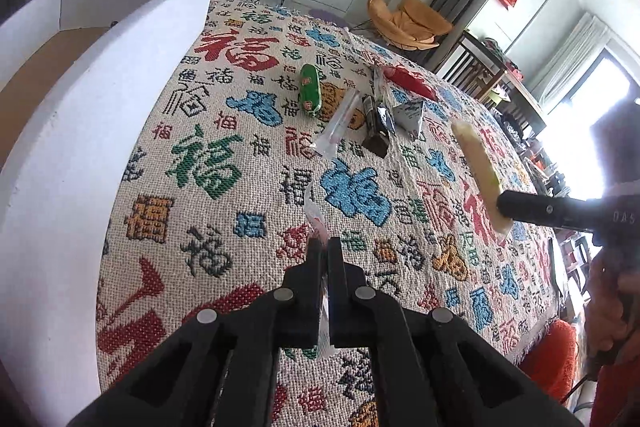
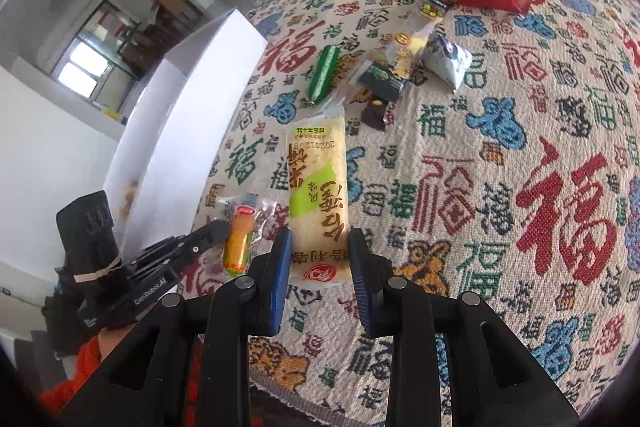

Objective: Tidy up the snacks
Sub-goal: 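Carry both snacks into the white box and open both tools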

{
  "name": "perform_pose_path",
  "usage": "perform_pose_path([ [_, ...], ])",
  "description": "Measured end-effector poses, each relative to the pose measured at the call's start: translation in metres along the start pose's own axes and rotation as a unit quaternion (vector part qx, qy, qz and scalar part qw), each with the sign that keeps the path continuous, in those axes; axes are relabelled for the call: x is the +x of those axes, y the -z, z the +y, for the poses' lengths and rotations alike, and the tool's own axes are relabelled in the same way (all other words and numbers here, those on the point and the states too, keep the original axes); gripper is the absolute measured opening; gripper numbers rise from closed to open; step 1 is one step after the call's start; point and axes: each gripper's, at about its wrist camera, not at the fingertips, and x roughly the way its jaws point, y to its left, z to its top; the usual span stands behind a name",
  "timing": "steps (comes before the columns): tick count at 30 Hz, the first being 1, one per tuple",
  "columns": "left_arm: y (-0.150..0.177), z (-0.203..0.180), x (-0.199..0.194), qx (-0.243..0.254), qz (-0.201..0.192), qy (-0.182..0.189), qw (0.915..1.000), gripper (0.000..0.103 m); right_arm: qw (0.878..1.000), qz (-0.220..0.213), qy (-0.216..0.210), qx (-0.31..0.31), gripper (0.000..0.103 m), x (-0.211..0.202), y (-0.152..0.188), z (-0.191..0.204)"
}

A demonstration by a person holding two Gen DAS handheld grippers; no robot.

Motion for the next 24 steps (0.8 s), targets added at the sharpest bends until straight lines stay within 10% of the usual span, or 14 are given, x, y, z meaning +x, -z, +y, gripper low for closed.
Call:
perform_pose_path([
  [9,-0.036,0.025,-0.118,-0.041,-0.113,0.043,0.9918,0.001,0.999,-0.004,-0.045,-0.013,0.030,-0.006,-0.019,0.048],
  [15,-0.061,0.086,-0.208,-0.050,-0.177,-0.066,0.9808,0.001,0.987,-0.012,-0.138,-0.083,0.030,0.002,-0.048,0.162],
  [20,-0.052,0.135,-0.208,-0.058,-0.130,-0.175,0.9742,0.005,0.973,0.021,-0.192,-0.123,0.045,0.044,-0.050,0.250],
  [21,-0.048,0.138,-0.205,-0.053,-0.121,-0.198,0.9713,0.015,0.973,0.032,-0.192,-0.124,0.061,0.055,-0.049,0.258],
  [24,-0.033,0.137,-0.198,-0.045,-0.116,-0.230,0.9651,0.076,0.975,0.038,-0.182,-0.124,0.063,0.069,-0.042,0.260],
])
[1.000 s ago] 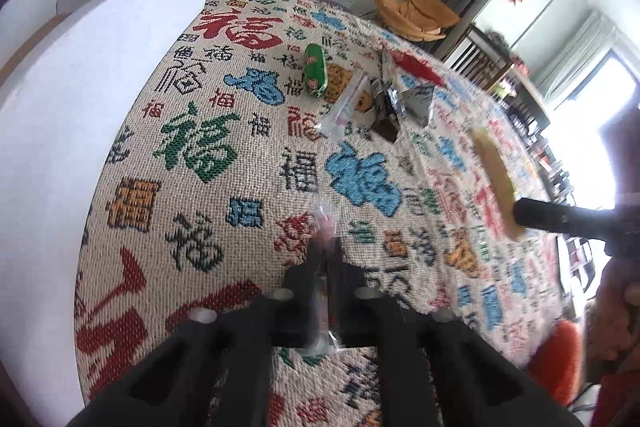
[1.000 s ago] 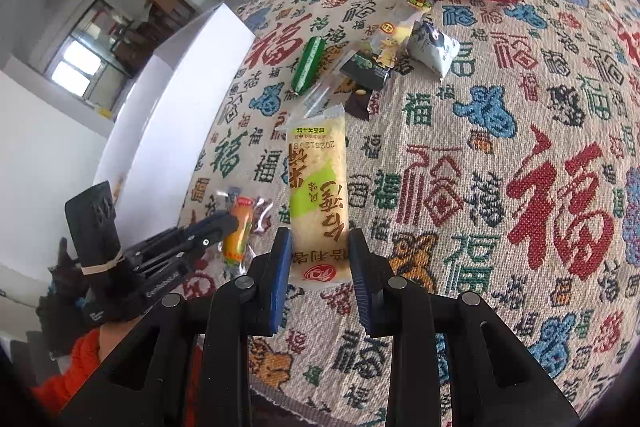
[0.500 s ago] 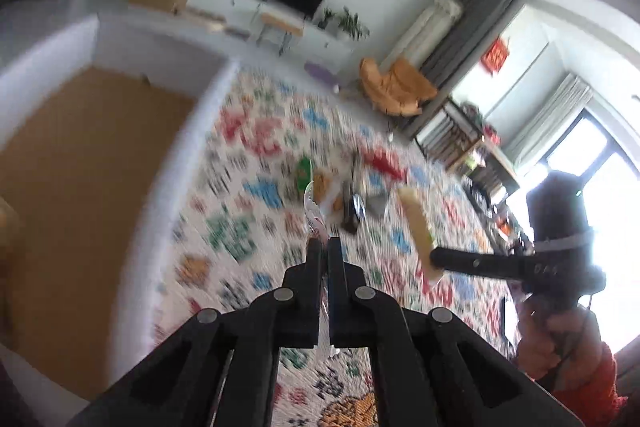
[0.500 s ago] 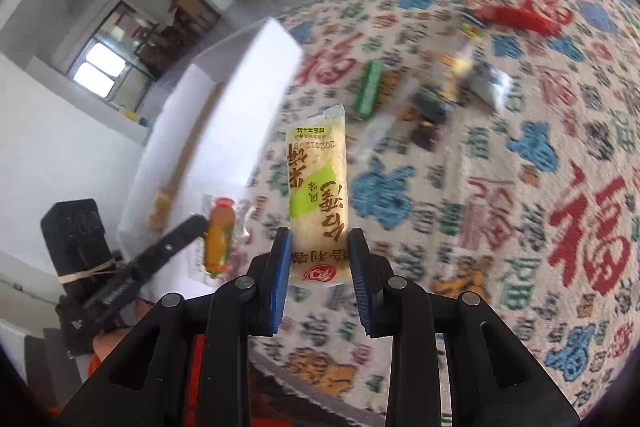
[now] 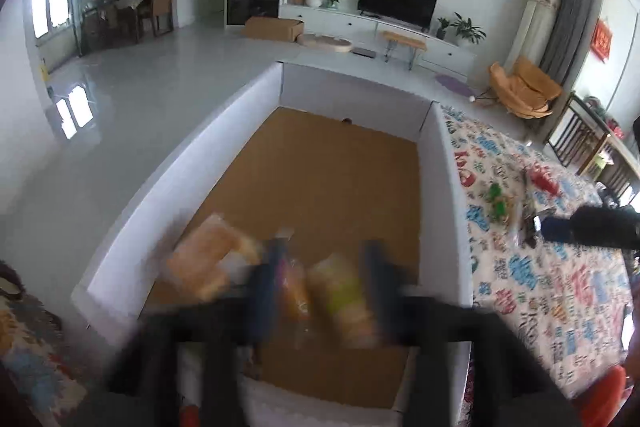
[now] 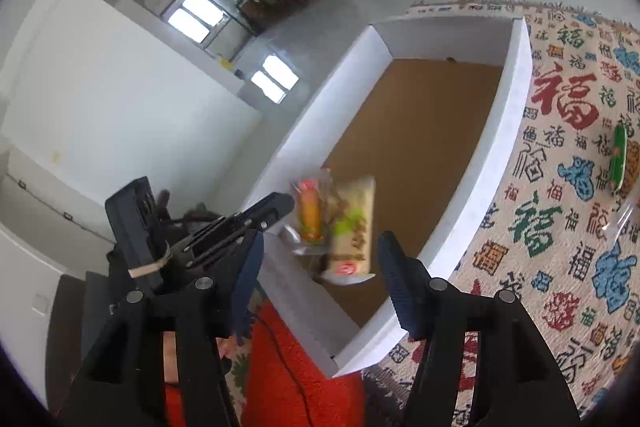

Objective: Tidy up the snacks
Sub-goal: 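Carry both snacks into the white box and open both tools, then move both open tools back over the snacks on the blanket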

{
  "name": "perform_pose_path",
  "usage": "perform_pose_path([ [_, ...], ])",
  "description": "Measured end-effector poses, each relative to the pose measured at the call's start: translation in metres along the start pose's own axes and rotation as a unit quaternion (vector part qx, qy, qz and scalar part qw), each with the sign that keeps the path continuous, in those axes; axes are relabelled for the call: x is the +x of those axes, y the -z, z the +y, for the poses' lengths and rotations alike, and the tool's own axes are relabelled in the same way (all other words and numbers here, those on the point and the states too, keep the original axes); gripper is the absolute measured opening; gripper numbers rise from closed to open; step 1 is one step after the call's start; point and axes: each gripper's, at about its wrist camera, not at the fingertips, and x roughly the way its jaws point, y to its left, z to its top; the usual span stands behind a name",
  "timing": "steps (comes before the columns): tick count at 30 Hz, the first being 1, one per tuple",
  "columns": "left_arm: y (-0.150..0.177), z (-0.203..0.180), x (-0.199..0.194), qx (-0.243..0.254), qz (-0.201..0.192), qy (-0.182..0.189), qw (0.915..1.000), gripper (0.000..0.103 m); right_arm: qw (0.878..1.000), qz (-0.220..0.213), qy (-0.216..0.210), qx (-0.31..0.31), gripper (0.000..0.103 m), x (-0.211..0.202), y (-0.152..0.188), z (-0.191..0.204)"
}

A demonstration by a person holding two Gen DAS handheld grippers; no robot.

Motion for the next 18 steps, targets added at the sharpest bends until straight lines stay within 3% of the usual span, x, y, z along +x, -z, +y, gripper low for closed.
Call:
perform_pose_path([
  [1,0.005,-0.004,-0.005,0.000,-0.014,-0.001,0.9999,0.088,1.000,-0.009,0.013,-0.008,0.063,-0.004,0.005,-0.005],
  [3,0.015,-0.019,-0.012,0.007,-0.037,0.009,0.9993,0.088,0.998,-0.027,0.054,-0.020,0.064,-0.016,0.016,-0.020],
  [6,0.021,-0.056,-0.021,0.019,-0.053,0.063,0.9964,0.089,0.986,-0.056,0.153,-0.038,0.070,-0.038,0.040,-0.060],
  [9,0.032,-0.107,-0.026,0.033,-0.050,0.148,0.9872,0.099,0.950,-0.068,0.301,-0.041,0.070,-0.060,0.084,-0.132],
  [11,0.043,-0.144,-0.015,0.053,-0.025,0.190,0.9801,0.100,0.928,-0.061,0.368,-0.017,0.070,-0.077,0.113,-0.179],
  [14,0.065,-0.204,0.012,0.097,0.034,0.208,0.9728,0.100,0.901,-0.073,0.426,0.042,0.070,-0.121,0.155,-0.242],
  [18,0.089,-0.256,0.066,0.140,0.060,0.195,0.9690,0.100,0.863,-0.114,0.484,0.094,0.070,-0.180,0.187,-0.290],
])
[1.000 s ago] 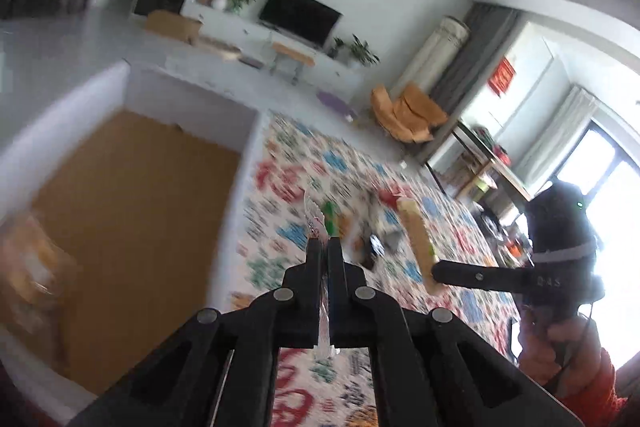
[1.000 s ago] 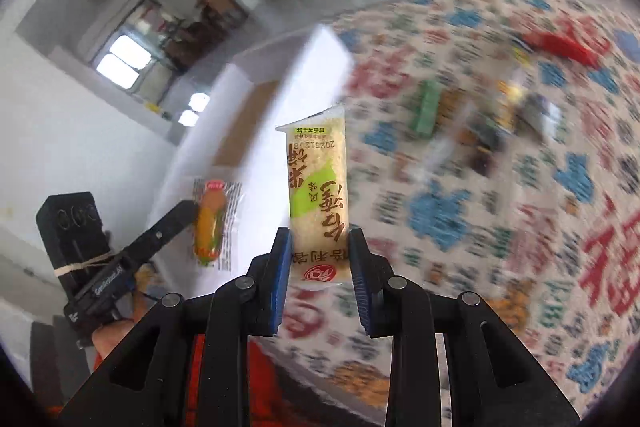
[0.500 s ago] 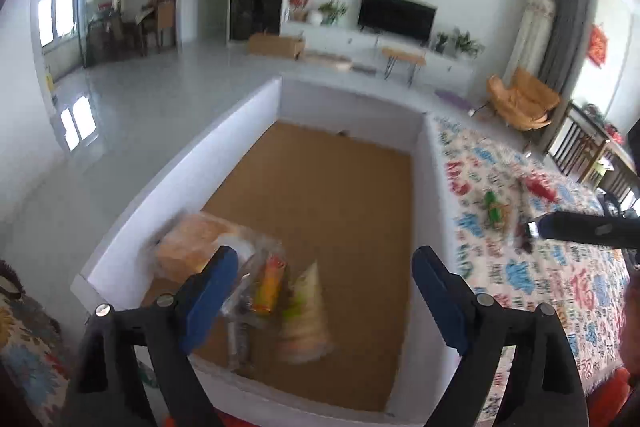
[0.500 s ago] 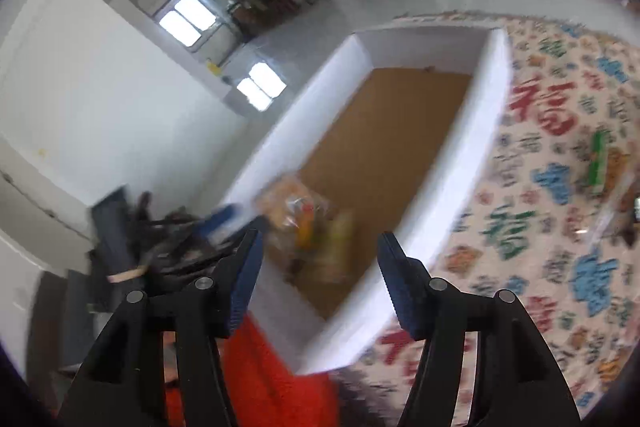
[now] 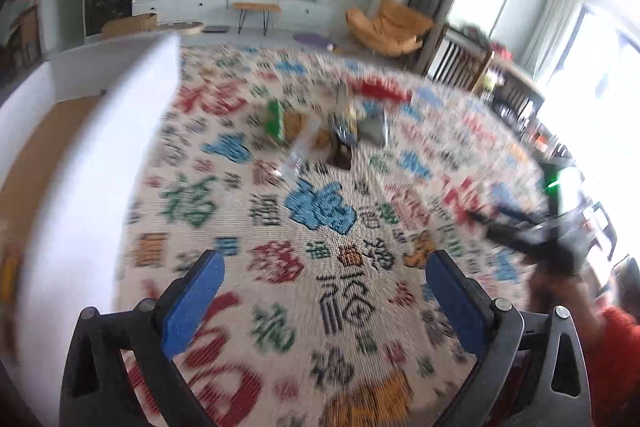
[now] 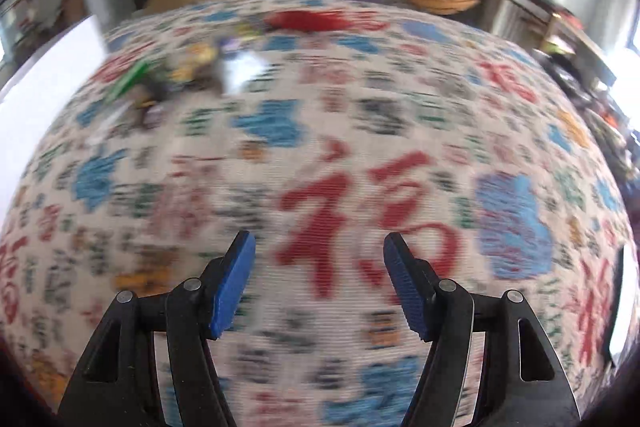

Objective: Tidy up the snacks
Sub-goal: 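Move both open tools back over the snacks on the blanket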

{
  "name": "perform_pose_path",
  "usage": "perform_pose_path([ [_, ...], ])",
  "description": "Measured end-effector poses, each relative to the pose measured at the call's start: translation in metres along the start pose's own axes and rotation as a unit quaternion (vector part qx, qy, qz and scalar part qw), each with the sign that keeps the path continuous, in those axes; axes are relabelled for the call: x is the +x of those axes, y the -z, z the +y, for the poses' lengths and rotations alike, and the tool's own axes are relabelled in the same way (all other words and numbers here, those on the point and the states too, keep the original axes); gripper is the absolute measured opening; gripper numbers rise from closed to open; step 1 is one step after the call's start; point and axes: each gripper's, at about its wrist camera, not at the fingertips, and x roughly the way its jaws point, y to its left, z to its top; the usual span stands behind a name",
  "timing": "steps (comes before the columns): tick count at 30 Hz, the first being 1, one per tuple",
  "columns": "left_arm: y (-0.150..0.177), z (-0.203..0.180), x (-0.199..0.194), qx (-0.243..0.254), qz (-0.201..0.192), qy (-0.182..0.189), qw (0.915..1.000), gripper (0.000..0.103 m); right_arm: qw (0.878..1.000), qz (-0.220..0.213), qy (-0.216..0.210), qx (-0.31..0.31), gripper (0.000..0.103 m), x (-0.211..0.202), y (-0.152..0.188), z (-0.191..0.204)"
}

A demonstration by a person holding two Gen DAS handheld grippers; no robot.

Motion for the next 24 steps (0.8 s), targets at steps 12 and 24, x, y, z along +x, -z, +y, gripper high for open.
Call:
perform_pose_path([
  [12,-0.011,0.021,0.112,-0.023,0.017,-0.077,0.9966,0.100,0.998,-0.016,0.018,0.065,0.078,0.010,0.012,-0.055],
  [24,-0.010,0.012,0.121,0.001,0.033,-0.103,0.9942,0.102,0.997,-0.012,0.015,0.070,0.084,0.012,0.014,-0.058],
])
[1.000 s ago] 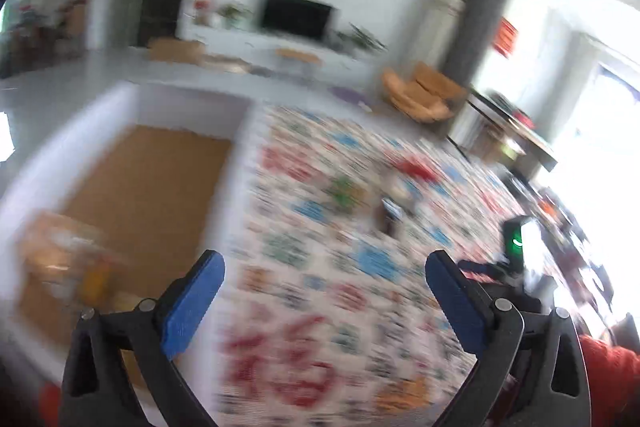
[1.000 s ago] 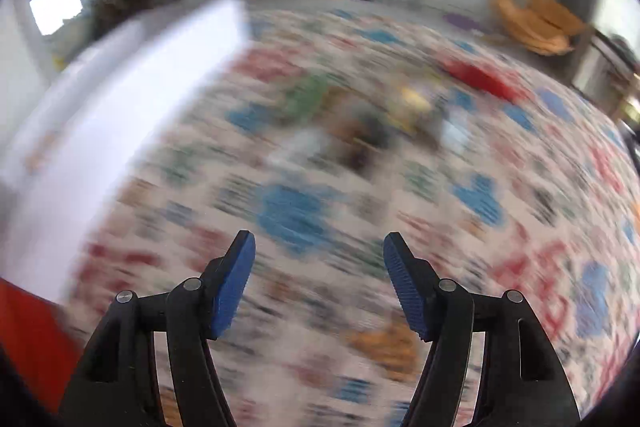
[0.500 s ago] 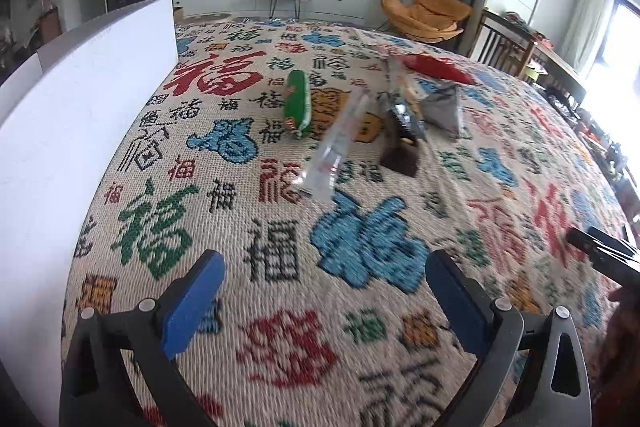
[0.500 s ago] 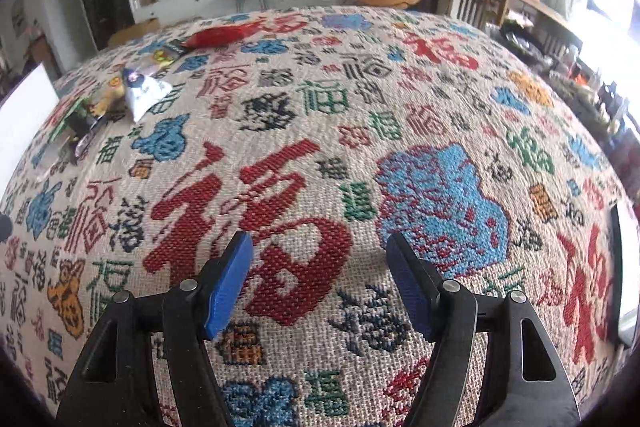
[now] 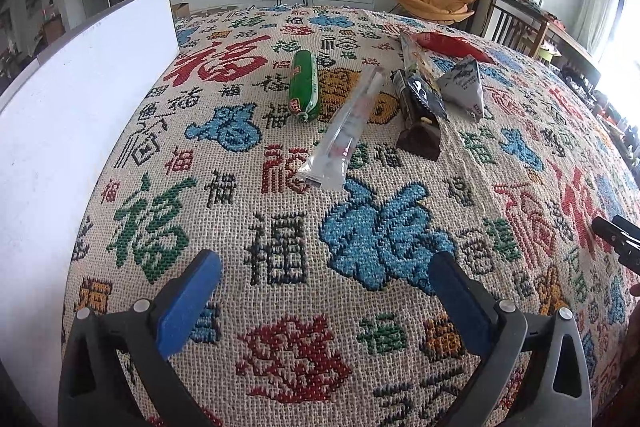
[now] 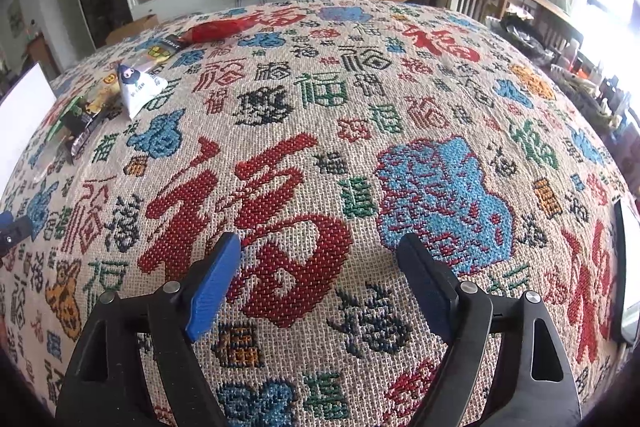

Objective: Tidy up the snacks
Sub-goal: 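Move both open tools back over the snacks on the blanket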

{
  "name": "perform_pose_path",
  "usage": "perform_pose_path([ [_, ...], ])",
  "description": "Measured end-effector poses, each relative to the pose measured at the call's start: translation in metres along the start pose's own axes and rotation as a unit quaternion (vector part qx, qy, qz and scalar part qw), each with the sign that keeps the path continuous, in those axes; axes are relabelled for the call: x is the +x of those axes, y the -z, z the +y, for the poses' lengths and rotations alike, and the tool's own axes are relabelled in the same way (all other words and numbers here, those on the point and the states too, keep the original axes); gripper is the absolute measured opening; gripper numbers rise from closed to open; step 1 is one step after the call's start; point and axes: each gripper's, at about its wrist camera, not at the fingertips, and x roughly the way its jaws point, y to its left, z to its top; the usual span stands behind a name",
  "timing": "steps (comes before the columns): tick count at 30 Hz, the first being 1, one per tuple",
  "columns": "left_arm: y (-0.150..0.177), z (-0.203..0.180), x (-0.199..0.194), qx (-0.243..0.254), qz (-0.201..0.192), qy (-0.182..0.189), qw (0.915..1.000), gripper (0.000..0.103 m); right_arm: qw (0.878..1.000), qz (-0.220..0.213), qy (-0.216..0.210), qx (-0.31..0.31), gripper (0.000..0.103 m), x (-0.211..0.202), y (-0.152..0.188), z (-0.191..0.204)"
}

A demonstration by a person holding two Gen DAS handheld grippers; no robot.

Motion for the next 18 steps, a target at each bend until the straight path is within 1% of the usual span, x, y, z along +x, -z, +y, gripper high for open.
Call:
perform_pose_path([
  [14,0.000,0.002,0.000,-0.003,-0.001,0.003,1.0000,0.103,1.000,-0.003,-0.002,0.004,0.084,-0.001,0.000,-0.001],
  [16,0.000,0.001,0.000,-0.001,0.000,0.001,1.0000,0.103,0.999,-0.026,0.017,0.017,0.084,-0.011,0.001,-0.005],
  [18,0.000,0.001,0.000,0.000,0.000,0.000,1.0000,0.103,0.998,-0.058,0.024,0.012,0.084,-0.024,-0.001,-0.005],
])
